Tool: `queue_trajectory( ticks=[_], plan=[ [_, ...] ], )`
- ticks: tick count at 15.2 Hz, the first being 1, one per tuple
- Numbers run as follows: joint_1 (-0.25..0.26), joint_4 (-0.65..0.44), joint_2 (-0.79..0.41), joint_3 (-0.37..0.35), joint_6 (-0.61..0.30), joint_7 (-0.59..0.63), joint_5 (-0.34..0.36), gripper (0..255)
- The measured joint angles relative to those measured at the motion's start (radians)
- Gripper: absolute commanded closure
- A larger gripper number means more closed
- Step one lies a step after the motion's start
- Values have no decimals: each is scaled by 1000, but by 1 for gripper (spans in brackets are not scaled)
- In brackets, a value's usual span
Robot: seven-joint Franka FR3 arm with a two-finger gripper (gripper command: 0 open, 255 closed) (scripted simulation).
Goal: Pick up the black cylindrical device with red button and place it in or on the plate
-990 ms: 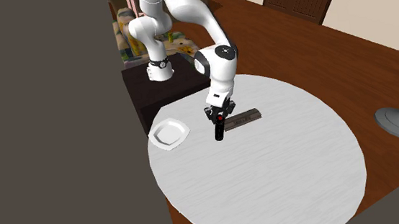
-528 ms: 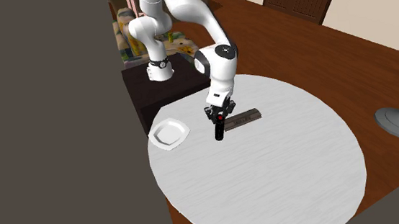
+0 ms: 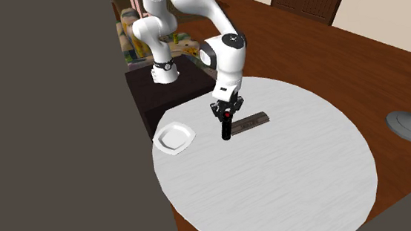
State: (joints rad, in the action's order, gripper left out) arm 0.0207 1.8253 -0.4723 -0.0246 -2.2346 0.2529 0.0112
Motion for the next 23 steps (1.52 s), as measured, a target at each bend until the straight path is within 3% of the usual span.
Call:
queue_trajectory(
  ticks=[9,23],
  plan=[
    [-7,-7,79,1,86,-10,-3,255],
    [-163,347,397,101,48,-262,-1,255]
  ],
)
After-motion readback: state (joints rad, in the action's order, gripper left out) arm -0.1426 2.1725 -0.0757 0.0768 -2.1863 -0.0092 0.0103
